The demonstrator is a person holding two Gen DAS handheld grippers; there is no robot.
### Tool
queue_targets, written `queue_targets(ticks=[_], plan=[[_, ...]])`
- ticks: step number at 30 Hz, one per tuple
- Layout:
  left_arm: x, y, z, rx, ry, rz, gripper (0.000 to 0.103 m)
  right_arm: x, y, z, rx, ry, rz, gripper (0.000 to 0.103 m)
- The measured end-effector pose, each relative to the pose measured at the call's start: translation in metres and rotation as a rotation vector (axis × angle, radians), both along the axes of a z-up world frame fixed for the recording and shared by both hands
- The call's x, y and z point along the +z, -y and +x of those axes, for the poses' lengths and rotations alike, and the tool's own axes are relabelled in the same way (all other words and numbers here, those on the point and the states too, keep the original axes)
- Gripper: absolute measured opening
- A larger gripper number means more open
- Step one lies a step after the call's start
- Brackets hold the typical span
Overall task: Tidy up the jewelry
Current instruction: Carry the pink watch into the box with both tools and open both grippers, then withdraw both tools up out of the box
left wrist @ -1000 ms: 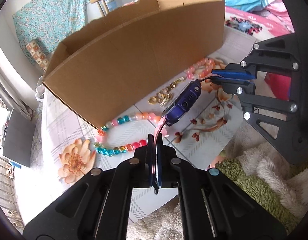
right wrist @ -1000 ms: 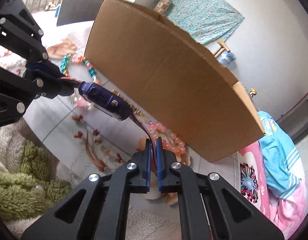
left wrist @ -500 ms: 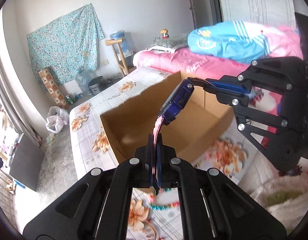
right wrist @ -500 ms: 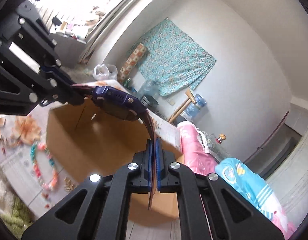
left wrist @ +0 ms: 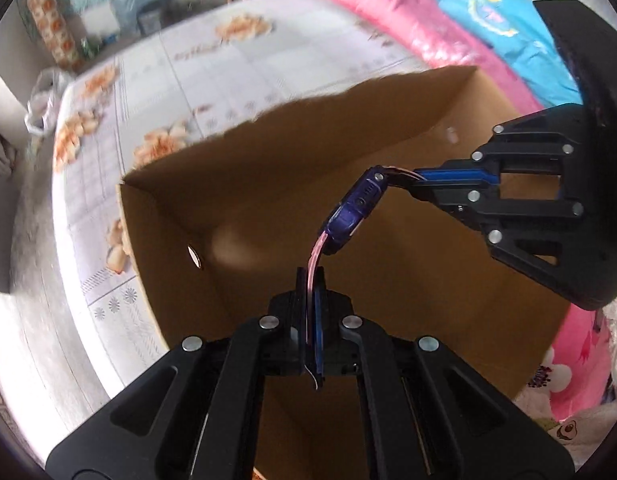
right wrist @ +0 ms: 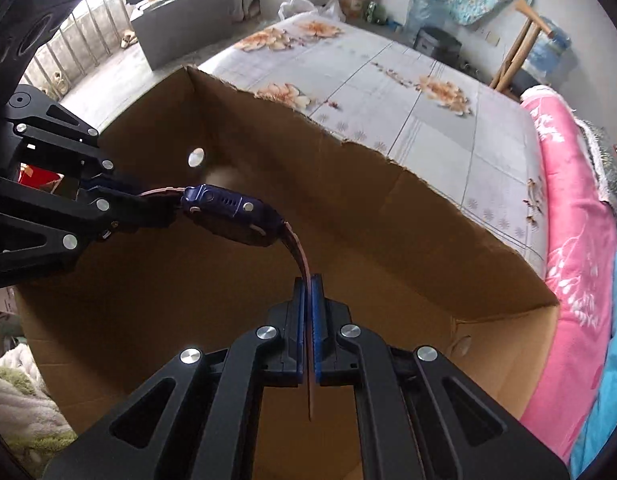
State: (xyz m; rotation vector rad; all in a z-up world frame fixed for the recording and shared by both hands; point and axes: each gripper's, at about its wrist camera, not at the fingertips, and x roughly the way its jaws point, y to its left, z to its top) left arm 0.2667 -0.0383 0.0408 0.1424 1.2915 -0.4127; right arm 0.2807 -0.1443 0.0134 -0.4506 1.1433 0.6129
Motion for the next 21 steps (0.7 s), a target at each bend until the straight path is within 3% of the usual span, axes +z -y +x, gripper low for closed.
queue_targets(ticks=[4,8,12,14,15,21], plan=[[-0.011,0.006,0.009,0.0,-0.034,0.028,0.006,-0.022,-0.011,0.02,0.026,-0.07,-0.04,0.005],[-0.007,0.01,0.016,0.001,-0.023,0.018,0.021,-0.043,-0.012,0.041,0.001,-0.199,-0.046,0.01],[0.005,0.007,0.011,0.012,0.017,0.002,0.03,-0.044,-0.017,0.052,-0.021,-0.181,-0.064,0.017],[0.014,0.002,0.005,0.024,0.047,-0.005,0.042,-0.042,-0.019,0.053,-0.027,-0.161,-0.069,0.023],[0.019,-0.001,0.002,0.028,0.059,-0.021,0.043,-0.04,-0.019,0.054,-0.034,-0.144,-0.075,0.029],[0.046,-0.032,-0.024,0.094,0.131,-0.108,0.052,-0.038,-0.022,0.059,-0.054,-0.147,-0.067,0.03]])
